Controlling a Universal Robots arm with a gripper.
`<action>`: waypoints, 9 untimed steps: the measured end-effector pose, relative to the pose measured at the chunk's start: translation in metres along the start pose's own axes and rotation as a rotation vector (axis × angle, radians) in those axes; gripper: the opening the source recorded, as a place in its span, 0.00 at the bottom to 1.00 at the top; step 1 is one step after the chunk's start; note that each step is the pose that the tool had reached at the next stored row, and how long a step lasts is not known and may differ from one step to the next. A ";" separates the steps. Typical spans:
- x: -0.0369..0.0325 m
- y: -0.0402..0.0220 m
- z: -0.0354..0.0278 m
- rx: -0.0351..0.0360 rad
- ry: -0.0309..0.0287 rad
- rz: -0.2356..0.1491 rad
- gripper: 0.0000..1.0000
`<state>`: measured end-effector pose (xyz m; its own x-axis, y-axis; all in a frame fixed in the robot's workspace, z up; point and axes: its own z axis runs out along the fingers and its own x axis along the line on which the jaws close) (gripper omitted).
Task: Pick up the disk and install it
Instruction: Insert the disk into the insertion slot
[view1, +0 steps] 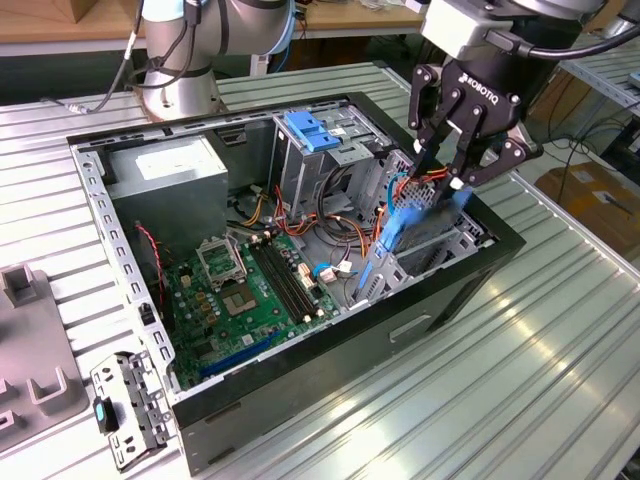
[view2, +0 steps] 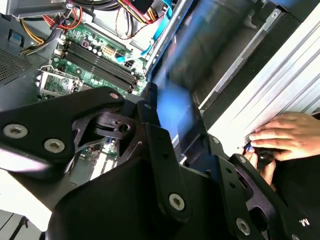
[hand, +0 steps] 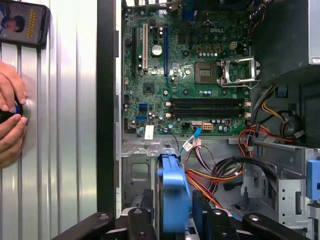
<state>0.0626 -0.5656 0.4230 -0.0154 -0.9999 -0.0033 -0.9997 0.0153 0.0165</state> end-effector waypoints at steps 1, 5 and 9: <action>0.0001 0.0000 0.0015 0.0001 -0.0006 0.000 0.44; 0.0010 -0.0002 0.0107 0.0000 -0.0006 -0.001 0.44; 0.0022 -0.0004 0.0221 -0.0001 -0.0003 -0.004 0.30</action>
<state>0.0626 -0.5677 0.4009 -0.0116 -0.9999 -0.0037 -0.9998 0.0116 0.0166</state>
